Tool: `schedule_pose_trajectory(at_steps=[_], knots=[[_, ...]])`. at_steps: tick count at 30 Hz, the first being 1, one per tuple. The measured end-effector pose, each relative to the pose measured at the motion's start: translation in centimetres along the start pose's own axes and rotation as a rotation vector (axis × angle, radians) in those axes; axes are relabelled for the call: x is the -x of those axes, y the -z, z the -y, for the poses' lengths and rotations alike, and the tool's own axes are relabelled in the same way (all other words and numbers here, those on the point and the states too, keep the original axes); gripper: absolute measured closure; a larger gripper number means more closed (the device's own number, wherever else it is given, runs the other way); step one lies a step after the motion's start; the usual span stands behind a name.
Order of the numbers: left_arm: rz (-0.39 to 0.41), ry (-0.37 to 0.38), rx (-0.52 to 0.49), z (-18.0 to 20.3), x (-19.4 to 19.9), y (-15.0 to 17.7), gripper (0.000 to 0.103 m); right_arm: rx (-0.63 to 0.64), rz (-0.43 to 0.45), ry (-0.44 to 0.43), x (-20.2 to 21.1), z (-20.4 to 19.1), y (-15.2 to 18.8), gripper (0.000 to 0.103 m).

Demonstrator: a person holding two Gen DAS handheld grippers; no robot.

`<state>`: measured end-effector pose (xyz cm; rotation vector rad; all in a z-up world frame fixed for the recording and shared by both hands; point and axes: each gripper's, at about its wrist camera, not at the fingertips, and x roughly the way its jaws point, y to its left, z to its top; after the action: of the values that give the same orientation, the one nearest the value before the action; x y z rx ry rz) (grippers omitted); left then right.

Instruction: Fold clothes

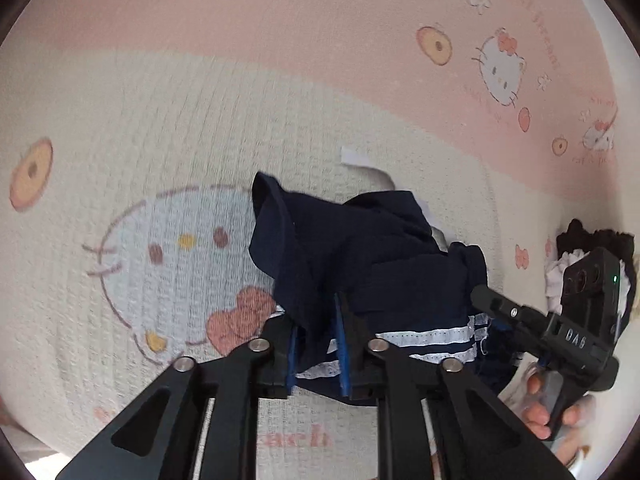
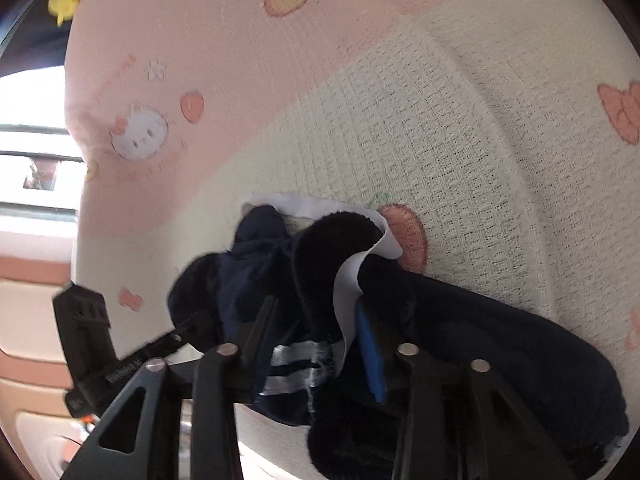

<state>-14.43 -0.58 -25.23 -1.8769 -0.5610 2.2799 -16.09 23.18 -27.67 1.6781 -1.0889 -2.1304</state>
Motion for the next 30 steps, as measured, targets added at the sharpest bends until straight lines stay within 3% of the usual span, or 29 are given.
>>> schedule_pose_trajectory(at_steps=[3, 4, 9, 17, 22, 24, 26, 30], knots=[[-0.003, 0.021, 0.015, -0.5, -0.2, 0.5, 0.049, 0.054, -0.036, -0.008, -0.3, -0.8, 0.8, 0.052], [0.002, 0.033, 0.007, -0.5, -0.1, 0.7, 0.046, 0.072, -0.042, -0.009, -0.2, -0.6, 1.1, 0.052], [-0.026, 0.037, -0.043, -0.1, 0.0, 1.7, 0.046, 0.104, -0.057, -0.018, -0.1, -0.7, 1.8, 0.052], [-0.029, 0.088, 0.025, -0.8, -0.6, 2.9, 0.046, 0.131, -0.029, 0.001, -1.0, -1.3, 2.0, 0.051], [-0.002, 0.07, 0.021, 0.7, -1.6, 3.3, 0.046, 0.11, 0.015, 0.009, -1.1, -1.0, 2.2, 0.052], [0.014, 0.049, 0.007, 1.3, -2.0, 3.4, 0.046, 0.129, 0.03, 0.056, -1.2, -1.3, 2.4, 0.06], [0.041, 0.022, -0.005, 1.9, -2.2, 3.7, 0.046, 0.174, 0.046, 0.148, -1.4, -2.1, 2.7, 0.076], [0.101, -0.055, -0.034, 3.4, -2.8, 4.5, 0.046, 0.297, 0.065, 0.299, -2.2, -4.2, 3.5, 0.077]])
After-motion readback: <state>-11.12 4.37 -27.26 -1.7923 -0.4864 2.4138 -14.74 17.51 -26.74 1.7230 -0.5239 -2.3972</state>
